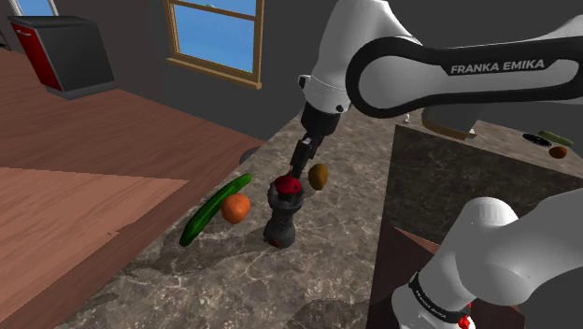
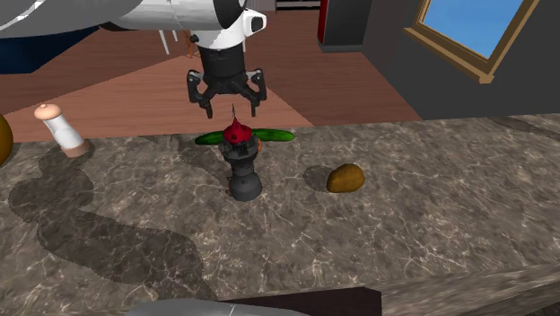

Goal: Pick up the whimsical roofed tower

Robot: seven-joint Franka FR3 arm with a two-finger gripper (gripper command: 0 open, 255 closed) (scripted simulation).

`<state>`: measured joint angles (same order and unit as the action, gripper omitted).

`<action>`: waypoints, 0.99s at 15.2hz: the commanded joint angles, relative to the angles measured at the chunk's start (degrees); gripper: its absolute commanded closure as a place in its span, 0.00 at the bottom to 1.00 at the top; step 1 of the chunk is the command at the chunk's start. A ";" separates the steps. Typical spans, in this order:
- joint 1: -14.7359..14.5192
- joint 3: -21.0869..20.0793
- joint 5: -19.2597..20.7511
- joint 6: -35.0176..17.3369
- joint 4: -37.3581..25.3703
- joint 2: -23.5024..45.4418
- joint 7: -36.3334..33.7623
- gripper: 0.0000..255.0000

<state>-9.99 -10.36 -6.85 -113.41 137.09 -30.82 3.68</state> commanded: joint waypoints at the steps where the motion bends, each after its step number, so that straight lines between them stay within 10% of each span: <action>1: 0.00 -0.07 -0.07 -2.08 1.64 0.42 0.19 0.00; 3: 0.00 -0.07 -0.07 -2.08 1.65 0.41 0.20 0.00; 4: -0.02 -0.10 -0.09 -2.03 1.61 0.39 0.14 1.00; 15: 0.05 0.06 0.03 -0.49 0.27 0.19 0.15 1.00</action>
<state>-10.00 -10.40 -6.89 -114.53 138.04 -30.62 3.78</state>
